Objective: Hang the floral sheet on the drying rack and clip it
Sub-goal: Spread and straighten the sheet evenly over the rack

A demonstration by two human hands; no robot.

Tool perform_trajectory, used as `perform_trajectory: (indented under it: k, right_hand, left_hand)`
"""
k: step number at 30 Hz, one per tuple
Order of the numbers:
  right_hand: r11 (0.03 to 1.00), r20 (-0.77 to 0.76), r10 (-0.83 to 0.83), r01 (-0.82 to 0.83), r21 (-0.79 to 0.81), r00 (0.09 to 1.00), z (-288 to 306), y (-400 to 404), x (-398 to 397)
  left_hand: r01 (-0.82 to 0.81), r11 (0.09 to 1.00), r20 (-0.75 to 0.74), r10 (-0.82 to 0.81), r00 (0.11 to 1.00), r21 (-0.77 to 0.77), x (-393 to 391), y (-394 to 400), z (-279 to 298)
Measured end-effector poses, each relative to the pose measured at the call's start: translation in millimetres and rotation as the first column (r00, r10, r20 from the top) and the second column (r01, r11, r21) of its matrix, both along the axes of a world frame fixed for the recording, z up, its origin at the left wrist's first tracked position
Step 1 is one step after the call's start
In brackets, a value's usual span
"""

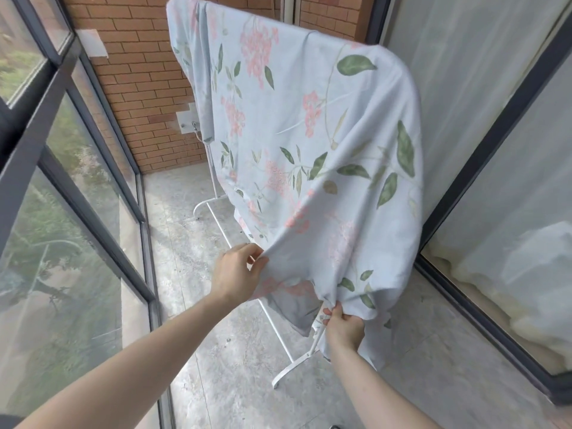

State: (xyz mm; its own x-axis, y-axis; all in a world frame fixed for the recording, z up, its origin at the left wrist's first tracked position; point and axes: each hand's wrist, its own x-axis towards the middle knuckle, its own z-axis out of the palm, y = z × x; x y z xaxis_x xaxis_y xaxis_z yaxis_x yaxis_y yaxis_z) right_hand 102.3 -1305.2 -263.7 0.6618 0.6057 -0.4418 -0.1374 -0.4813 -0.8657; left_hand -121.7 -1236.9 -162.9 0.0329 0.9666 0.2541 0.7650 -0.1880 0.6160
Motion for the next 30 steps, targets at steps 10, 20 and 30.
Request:
perform_trajectory:
  k: [10,20,30]
  right_hand:
    - [0.972,0.029,0.115,-0.106,-0.208,0.993,-43,21,-23]
    - [0.892,0.045,0.220,-0.182,-0.414,0.975,-103,53,-32]
    - [0.876,-0.073,0.256,-0.264,-0.404,0.964,-107,44,-18]
  left_hand:
    - [-0.050,0.981,-0.165,0.018,0.986,-0.188,9,22,-40]
    - [-0.039,0.959,-0.184,-0.014,0.983,-0.282,14,48,-98]
    - [-0.041,0.947,-0.187,-0.020,0.982,-0.320,10,34,-114]
